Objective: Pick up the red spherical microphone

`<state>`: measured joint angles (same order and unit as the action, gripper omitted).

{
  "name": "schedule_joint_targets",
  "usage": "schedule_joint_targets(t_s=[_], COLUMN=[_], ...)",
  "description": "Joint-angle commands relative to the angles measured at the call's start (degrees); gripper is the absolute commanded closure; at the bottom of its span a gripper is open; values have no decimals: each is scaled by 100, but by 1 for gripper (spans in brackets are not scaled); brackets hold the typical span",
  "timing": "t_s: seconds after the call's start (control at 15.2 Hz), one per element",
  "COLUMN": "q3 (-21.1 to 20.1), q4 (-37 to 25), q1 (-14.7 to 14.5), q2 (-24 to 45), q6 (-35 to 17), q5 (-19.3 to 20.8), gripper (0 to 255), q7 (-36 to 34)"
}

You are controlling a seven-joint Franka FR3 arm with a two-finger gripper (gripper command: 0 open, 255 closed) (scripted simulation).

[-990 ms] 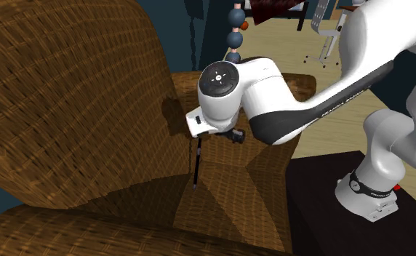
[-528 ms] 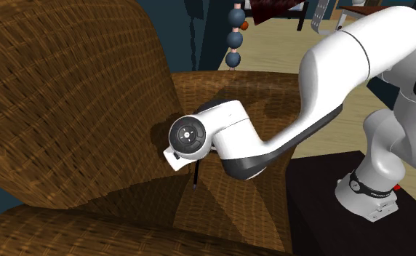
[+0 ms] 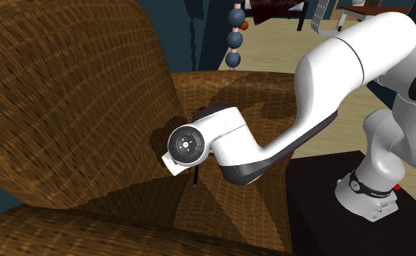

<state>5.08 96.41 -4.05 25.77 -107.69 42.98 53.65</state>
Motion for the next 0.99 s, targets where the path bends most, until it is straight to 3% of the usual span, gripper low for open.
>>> schedule_joint_targets(t_s=[0.0, 0.07, 0.13, 0.92], q3=[-14, -38, -30, -48], q4=[42, 41, -98, -3], q1=[55, 75, 96, 71], q2=[315, 315, 417, 196], q6=[-287, -281, -274, -153], q5=[16, 27, 14, -3], gripper=[0, 0, 255, 255], q7=[-31, -36, 10, 71])
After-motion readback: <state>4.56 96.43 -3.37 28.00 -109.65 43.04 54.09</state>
